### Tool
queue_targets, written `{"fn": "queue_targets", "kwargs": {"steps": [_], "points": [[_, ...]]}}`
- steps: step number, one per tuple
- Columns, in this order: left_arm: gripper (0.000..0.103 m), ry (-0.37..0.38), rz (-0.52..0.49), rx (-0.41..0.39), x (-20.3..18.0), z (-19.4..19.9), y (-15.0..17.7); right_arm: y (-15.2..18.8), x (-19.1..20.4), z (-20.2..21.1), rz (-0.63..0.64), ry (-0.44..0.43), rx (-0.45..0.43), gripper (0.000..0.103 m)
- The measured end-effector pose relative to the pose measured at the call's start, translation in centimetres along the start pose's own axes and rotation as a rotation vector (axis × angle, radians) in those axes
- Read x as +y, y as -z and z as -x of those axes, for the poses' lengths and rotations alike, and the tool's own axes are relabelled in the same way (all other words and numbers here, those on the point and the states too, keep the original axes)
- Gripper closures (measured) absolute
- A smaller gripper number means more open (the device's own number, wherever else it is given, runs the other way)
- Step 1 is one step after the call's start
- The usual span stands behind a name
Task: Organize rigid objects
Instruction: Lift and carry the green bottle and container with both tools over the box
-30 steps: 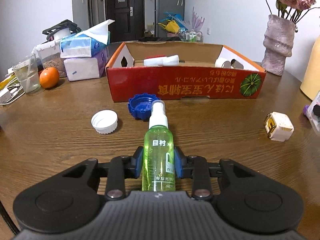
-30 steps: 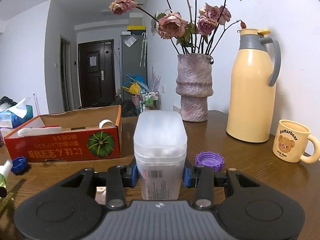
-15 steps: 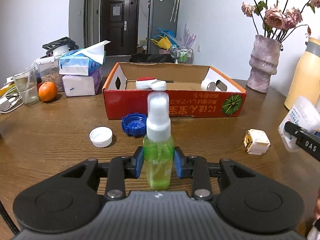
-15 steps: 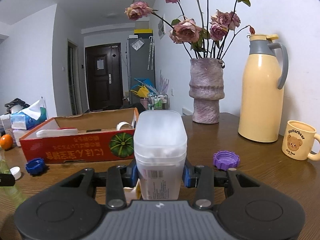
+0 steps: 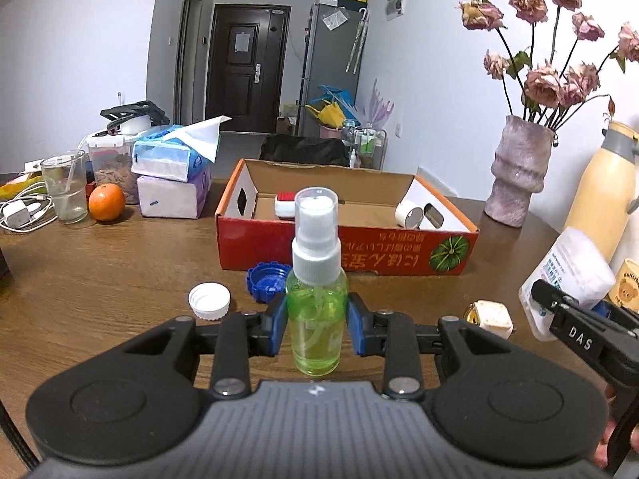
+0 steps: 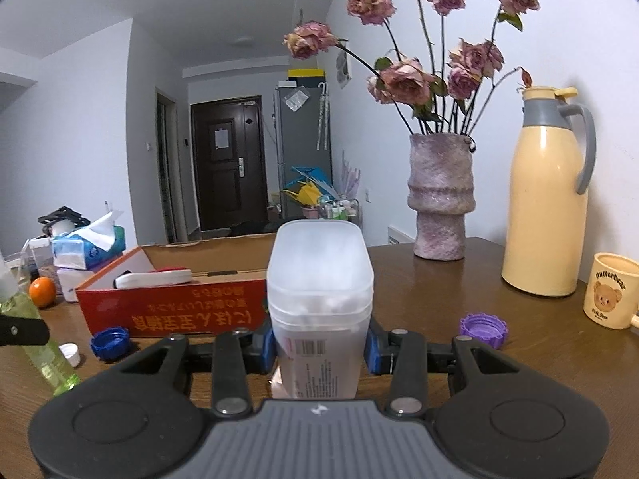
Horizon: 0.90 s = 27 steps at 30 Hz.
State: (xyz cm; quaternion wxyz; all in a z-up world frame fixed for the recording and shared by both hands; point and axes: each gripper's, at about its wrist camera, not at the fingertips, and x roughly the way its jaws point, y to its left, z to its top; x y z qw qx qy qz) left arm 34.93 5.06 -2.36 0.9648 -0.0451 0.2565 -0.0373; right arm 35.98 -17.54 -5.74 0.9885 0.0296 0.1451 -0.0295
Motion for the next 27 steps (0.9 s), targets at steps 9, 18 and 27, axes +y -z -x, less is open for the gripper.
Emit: {"fn": "queue_targets", "kwargs": {"steps": [9, 18, 27], "points": [[0.071, -0.013, 0.014, -0.038, -0.1, 0.3, -2.0, -1.0, 1.1, -0.1, 0.025, -0.019, -0.012, 0.063], [0.071, -0.018, 0.045, -0.075, -0.4, 0.0, -3.9, -2.3, 1.7, -0.5, 0.024, -0.039, -0.033, 0.063], [0.071, -0.031, 0.063, -0.085, -0.7, -1.4, -5.0, -3.4, 3.2, -1.5, 0.029, -0.074, -0.057, 0.063]]}}
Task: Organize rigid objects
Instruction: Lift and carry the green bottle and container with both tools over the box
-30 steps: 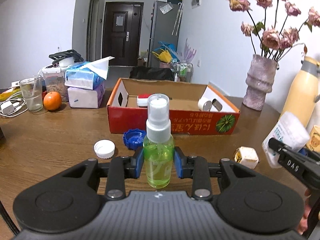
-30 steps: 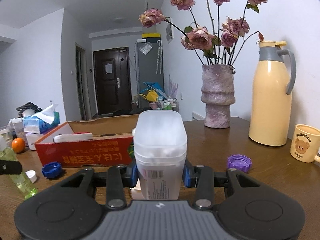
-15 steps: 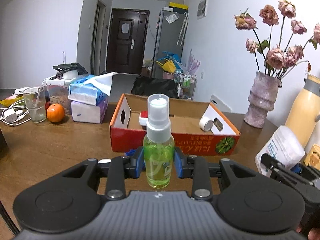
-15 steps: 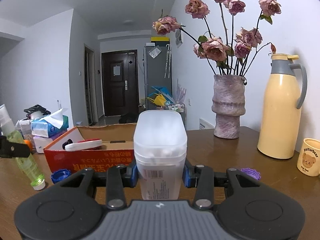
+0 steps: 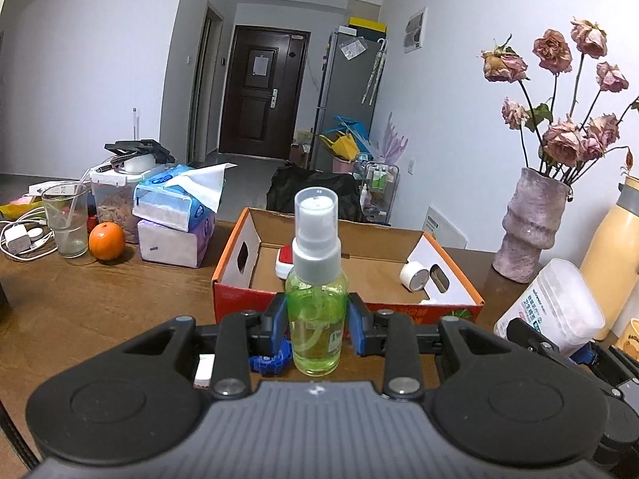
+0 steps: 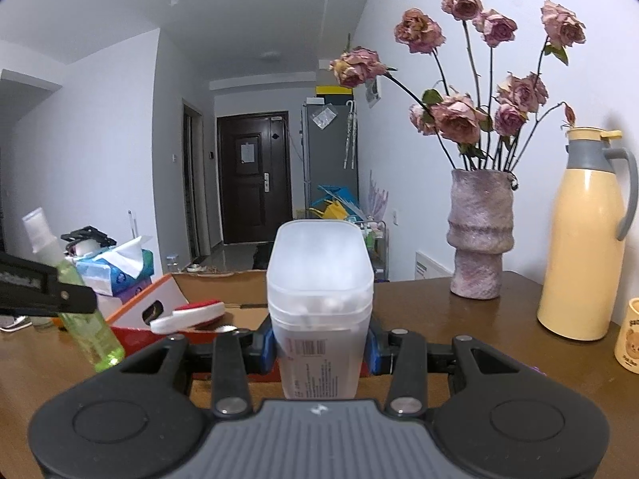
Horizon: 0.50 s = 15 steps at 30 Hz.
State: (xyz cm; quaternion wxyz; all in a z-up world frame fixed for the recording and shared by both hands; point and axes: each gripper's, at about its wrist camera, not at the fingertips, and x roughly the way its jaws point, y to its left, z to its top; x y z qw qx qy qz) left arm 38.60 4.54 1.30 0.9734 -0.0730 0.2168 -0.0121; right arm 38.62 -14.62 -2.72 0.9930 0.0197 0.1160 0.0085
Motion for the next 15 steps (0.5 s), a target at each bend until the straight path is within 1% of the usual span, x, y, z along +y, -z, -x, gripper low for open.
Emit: {"fn": "queue_targets", "kwargs": {"steps": [6, 15], "points": [[0.071, -0.007, 0.012, -0.009, 0.0, -1.0, -0.7, -0.7, 0.7, -1.5, -0.011, -0.019, -0.011, 0.063], [0.071, -0.019, 0.026, 0.001, 0.3, -3.7, -1.7, -1.2, 1.1, -3.8, -0.024, -0.057, 0.006, 0.063]]}}
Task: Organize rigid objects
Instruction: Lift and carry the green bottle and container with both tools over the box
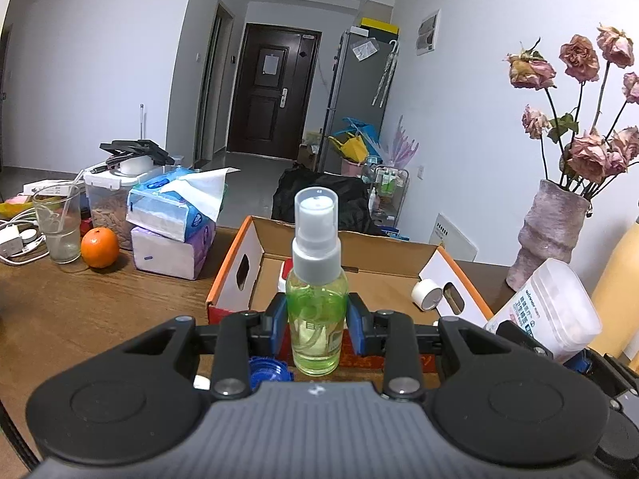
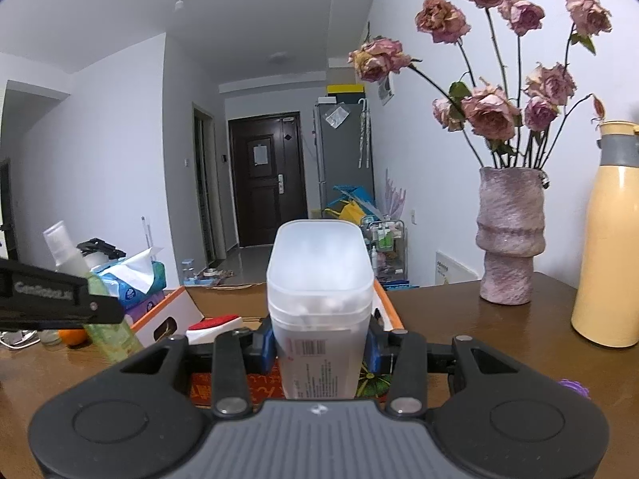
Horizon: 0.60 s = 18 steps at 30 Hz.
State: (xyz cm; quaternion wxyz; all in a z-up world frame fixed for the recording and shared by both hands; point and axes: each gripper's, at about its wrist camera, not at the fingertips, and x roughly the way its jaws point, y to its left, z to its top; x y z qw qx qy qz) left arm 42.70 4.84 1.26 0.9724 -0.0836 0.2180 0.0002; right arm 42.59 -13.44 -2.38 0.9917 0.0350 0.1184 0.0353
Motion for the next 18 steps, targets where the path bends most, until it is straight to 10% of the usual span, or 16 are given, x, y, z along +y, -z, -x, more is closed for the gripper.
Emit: {"fn": "queue_targets", "kwargs": {"steps": [18], "points": [[0.071, 0.023, -0.003, -0.028, -0.6, -4.8, -2.8, -1.6, 0.6, -5.1, 0.016, -0.038, -0.014, 0.063]]}}
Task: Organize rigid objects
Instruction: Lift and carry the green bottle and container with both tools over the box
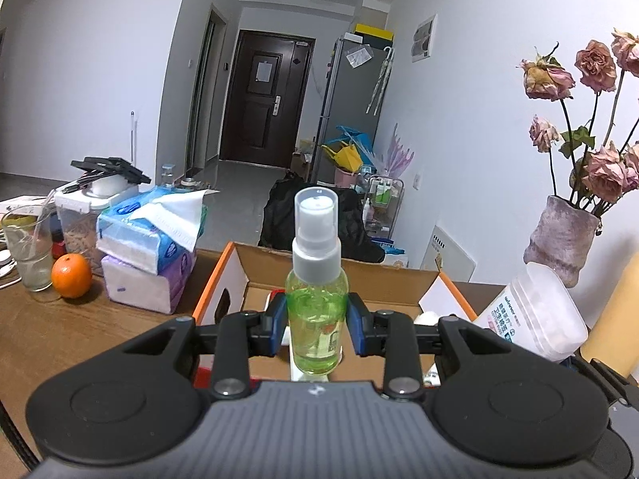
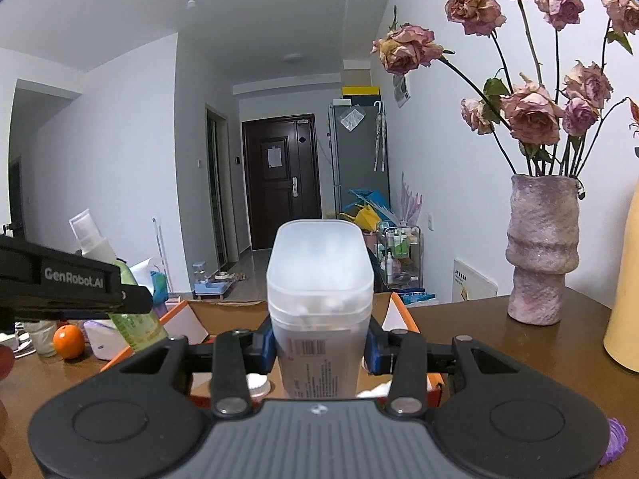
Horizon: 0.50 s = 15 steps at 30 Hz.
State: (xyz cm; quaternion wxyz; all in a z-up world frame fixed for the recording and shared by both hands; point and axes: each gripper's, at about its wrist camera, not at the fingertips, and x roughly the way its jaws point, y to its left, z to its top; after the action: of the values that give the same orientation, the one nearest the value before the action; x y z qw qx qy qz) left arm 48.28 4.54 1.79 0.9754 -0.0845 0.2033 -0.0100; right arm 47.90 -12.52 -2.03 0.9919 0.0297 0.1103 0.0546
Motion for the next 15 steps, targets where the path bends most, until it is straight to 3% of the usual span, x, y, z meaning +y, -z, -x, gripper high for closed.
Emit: {"fn": "queue_targets", "kwargs": {"steps": [15], "points": [[0.071, 0.018, -0.012, 0.009, -0.6, -5.8, -1.9, -1.1, -0.1, -5.6, 0.02, 0.013, 0.004, 0.063]]}}
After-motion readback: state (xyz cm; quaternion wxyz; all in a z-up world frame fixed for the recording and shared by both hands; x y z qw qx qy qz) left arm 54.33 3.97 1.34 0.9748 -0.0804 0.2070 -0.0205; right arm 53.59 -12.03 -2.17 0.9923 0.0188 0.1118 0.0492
